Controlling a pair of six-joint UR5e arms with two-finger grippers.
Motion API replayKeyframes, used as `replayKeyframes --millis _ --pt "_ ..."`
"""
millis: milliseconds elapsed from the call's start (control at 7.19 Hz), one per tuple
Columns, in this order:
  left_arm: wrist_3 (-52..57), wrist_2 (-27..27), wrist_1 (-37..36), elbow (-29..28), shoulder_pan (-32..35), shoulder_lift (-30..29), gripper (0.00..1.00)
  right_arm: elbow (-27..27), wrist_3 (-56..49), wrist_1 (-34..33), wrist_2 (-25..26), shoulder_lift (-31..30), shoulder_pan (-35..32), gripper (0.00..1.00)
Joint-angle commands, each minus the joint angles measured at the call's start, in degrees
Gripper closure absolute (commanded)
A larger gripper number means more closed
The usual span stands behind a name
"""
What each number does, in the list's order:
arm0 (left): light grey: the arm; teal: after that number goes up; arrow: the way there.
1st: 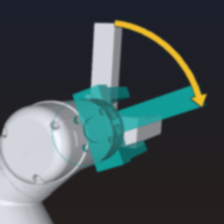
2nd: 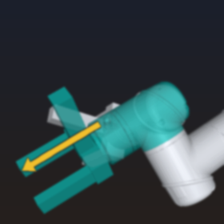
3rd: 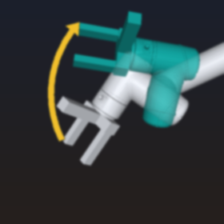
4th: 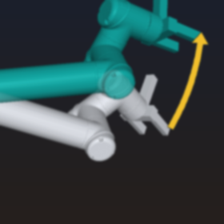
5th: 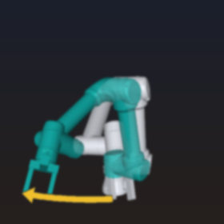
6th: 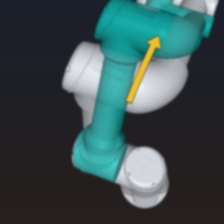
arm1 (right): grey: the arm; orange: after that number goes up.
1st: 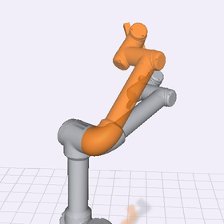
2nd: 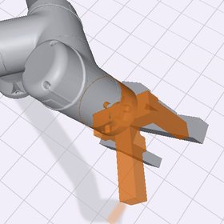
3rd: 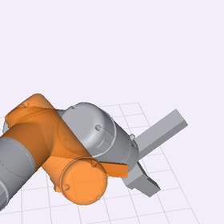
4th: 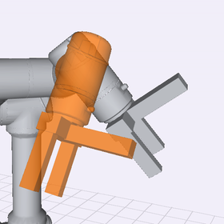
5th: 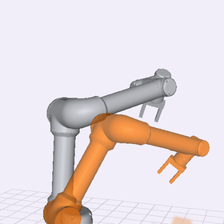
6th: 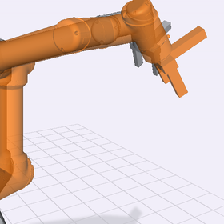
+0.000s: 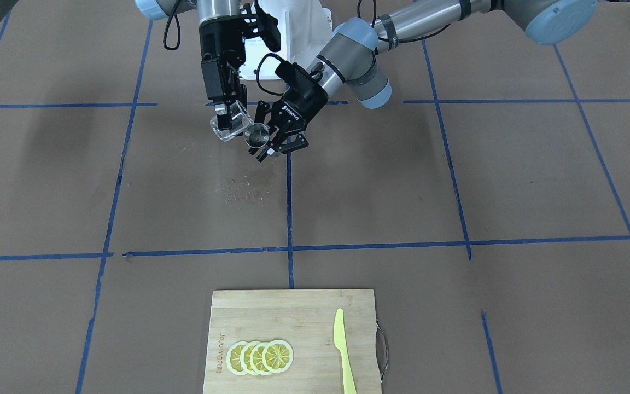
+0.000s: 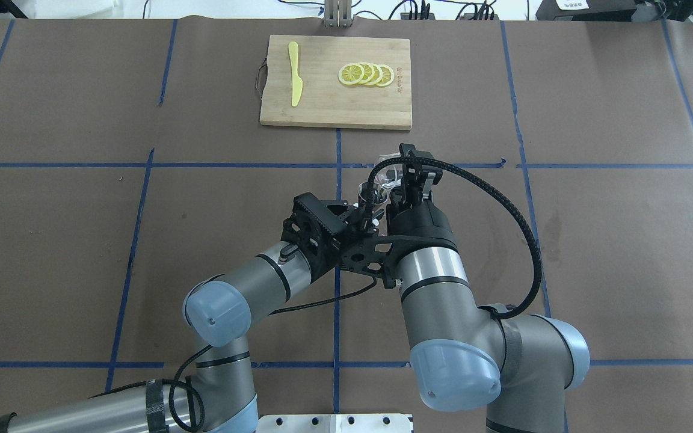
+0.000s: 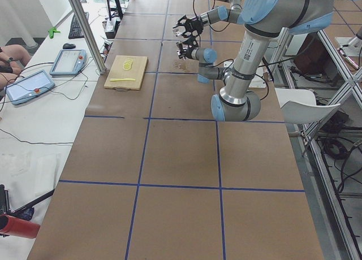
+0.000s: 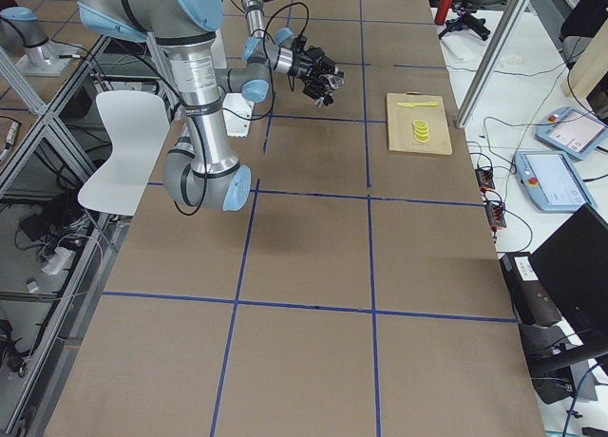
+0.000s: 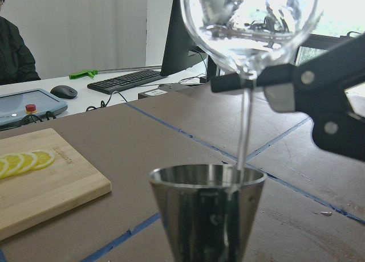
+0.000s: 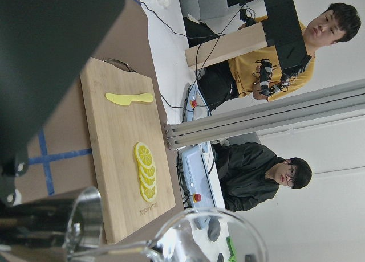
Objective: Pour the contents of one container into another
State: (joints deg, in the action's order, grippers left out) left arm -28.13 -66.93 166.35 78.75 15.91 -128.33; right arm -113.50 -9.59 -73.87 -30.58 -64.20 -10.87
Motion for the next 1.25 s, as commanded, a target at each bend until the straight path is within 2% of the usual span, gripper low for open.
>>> replayKeyframes --millis 0,696,1113 --pt "0.0 0.0 0.0 0.0 0.0 0.0 1.00 -0.1 -0.1 -0.2 0.3 0.6 0.1 1.00" --pt "0.0 0.0 0.0 0.1 0.0 0.1 1.00 -0.5 2.4 0.7 0.0 1.4 0.3 1.00" --pt "0.0 0.1 0.0 0.3 0.0 0.2 1.00 -0.5 9.6 0.7 -0.3 1.6 0.2 1.00"
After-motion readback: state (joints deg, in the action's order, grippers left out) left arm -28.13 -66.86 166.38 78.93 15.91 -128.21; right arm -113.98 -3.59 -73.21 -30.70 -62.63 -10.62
